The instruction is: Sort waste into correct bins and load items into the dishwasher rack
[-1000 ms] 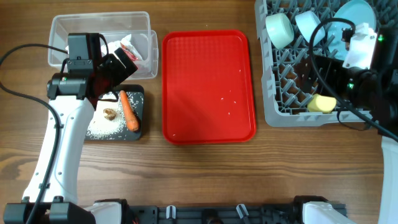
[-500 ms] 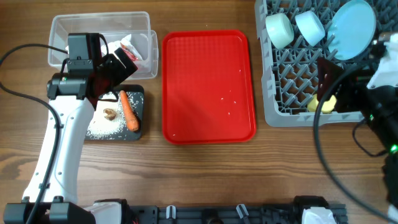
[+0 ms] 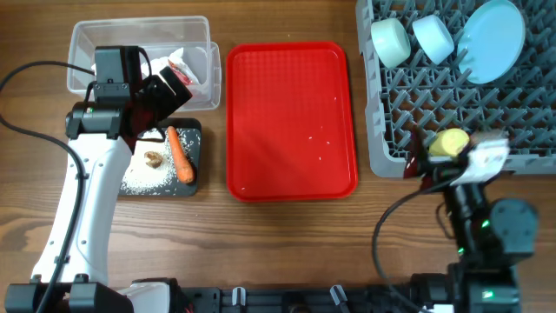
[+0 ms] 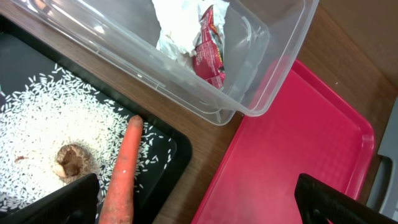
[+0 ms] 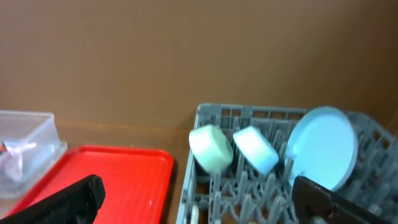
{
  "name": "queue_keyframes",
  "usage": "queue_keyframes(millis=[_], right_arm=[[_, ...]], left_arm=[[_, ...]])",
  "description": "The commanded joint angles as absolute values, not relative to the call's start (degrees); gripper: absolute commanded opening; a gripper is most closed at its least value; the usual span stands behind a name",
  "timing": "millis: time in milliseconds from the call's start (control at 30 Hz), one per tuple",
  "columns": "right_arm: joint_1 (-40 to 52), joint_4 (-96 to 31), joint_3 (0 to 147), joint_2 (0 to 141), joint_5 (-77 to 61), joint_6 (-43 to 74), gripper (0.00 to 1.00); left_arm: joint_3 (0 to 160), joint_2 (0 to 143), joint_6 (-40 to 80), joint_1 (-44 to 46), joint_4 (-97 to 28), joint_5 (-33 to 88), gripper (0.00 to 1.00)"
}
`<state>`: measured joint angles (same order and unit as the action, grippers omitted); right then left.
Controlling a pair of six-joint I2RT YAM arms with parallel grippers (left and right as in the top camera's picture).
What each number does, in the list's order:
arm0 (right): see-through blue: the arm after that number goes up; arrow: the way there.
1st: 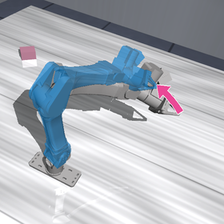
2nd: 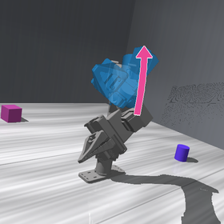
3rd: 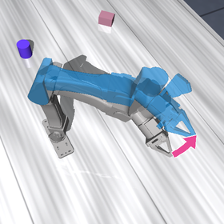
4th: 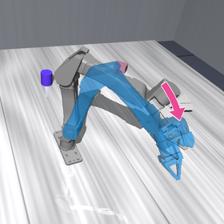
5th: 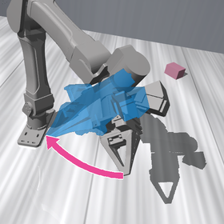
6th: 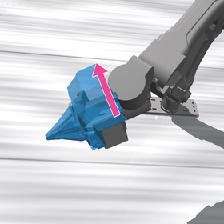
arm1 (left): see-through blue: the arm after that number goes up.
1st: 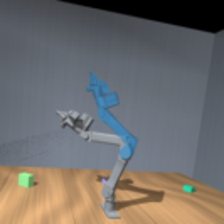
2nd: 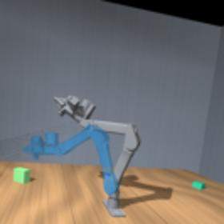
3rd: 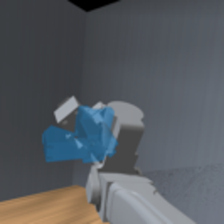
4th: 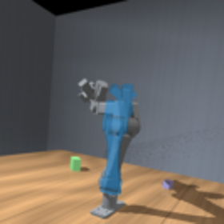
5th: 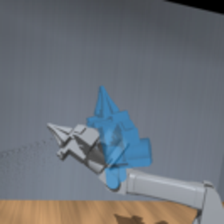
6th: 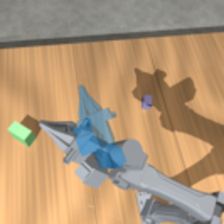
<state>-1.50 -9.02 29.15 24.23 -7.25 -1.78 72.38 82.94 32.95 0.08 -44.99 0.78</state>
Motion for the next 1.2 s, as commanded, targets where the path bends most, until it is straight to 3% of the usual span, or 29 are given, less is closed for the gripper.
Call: queue_keyframes(millis=[0, 333, 600, 767, 1167], right_arm=[[0.16, -4.45, 18.09, 14.79, -7.27, -1.32, 0.99], [1.56, 1.67, 3.57, 0.43, -5.13, -1.02, 1.0], [2.15, 6.63, 0.25, 0.14, -4.27, -0.62, 1.0], [2.15, -0.34, 0.27, 0.16, -4.91, 2.72, 1.0], [2.2, 0.16, 0.3, 0.54, -4.71, 3.42, 1.0]], left_arm=[[72.86, 83.26, 33.47, -0.16, -44.84, 1.02, 1.0], [72.86, 83.26, 33.47, -0.16, -44.84, 1.02, 1.0], [72.86, 83.26, 33.47, -0.16, -44.84, 1.02, 1.0], [72.86, 83.26, 33.47, -0.16, -44.84, 1.02, 1.0], [72.86, 83.26, 33.47, -0.16, -44.84, 1.02, 1.0]])
